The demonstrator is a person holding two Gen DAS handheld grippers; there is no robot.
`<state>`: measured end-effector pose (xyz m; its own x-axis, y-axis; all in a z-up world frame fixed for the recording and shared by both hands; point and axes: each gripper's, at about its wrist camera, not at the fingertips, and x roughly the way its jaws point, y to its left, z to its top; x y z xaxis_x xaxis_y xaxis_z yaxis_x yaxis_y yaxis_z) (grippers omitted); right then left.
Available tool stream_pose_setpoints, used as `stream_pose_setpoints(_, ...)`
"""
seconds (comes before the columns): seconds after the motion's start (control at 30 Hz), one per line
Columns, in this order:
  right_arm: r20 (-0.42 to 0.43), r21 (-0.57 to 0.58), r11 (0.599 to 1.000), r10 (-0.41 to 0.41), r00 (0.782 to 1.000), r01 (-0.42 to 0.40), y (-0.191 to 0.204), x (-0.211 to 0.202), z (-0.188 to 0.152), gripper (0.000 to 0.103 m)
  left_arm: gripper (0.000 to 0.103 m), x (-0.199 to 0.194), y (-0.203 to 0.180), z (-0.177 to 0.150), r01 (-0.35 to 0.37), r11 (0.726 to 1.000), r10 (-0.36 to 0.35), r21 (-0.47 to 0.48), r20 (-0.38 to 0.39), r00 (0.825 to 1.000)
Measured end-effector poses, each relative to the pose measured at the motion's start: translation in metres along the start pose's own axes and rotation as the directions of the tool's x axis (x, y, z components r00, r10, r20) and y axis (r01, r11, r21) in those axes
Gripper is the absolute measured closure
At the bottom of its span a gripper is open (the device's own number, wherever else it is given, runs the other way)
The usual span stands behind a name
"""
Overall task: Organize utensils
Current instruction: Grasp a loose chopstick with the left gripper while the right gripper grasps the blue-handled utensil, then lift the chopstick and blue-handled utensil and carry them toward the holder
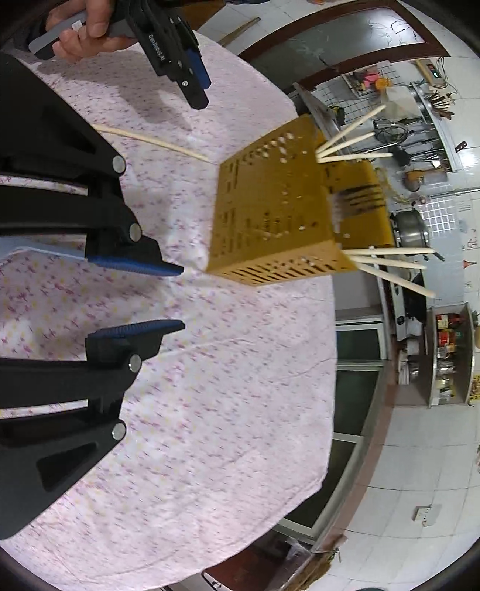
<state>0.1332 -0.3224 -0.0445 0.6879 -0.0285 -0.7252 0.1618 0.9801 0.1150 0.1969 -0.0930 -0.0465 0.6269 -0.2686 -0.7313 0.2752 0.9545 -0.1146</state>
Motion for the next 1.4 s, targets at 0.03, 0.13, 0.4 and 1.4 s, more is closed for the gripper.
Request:
stream_pose_setpoints(0.03, -0.011, -0.004, 1.000, -0.001, 1.000, 0.001, 0.002, 0.003, -0.002, 0.078, 0.045, 0.001, 0.000, -0.002, 0.001, 1.000, -0.001, 0.000, -0.005, 1.000)
stream_pose_setpoints(0.13, -0.037, -0.021, 1.000, 0.001, 0.999, -0.002, 0.011, 0.012, -0.007, 0.078, 0.045, 0.009, -0.004, 0.001, 0.002, 1.000, -0.002, 0.009, -0.021, 1.000)
stream_pose_setpoints(0.4, -0.133, -0.036, 0.999, 0.006, 0.991, -0.011, 0.030, 0.043, -0.015, 0.079, 0.045, 0.029, -0.017, 0.008, 0.003, 0.999, 0.000, 0.046, -0.071, 0.997)
stream_pose_setpoints(1.4, -0.167, -0.057, 0.998, -0.050, 0.985, 0.041, 0.011, 0.067, 0.004, 0.096, 0.074, 0.082, -0.055, 0.028, -0.048, 0.983, 0.079, 0.176, -0.170, 0.982)
